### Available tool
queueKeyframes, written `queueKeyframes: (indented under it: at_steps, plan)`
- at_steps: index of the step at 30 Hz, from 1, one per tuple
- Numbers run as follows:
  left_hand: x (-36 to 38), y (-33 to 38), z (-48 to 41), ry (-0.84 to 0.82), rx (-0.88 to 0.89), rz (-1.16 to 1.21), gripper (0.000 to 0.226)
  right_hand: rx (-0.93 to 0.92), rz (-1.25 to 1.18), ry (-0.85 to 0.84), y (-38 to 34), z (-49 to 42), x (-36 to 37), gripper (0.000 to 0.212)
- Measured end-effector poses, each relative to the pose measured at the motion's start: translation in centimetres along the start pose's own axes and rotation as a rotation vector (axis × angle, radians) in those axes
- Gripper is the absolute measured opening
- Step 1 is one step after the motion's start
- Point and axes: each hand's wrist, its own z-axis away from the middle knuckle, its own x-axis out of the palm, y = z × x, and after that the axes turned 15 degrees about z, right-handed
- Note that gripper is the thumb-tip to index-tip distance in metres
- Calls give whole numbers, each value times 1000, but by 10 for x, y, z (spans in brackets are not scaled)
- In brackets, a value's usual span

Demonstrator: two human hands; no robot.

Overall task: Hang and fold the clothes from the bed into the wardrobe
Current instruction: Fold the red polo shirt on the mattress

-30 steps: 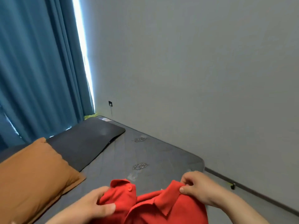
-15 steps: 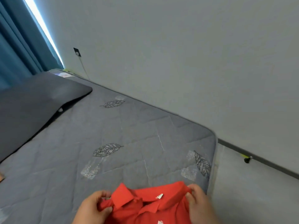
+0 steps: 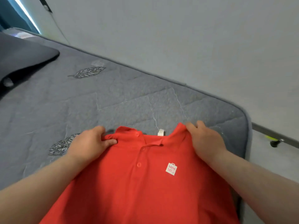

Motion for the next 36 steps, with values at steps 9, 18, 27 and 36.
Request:
queueKeyframes:
  at_steps: [9, 18, 27, 36]
  plan:
    - [24, -24, -140, 104, 353, -207, 77, 3, 25, 174, 16, -97, 42, 26]
    - [33, -45, -168, 111, 499, -129, 63, -106, 30, 231, 20, -160, 52, 22]
    - [35, -49, -171, 117, 470, -80, 56, -48, 93, 79, 11, -162, 38, 21]
    - [32, -39, -167, 234, 418, -152, 58, 156, -193, 130, -44, -29, -33, 45]
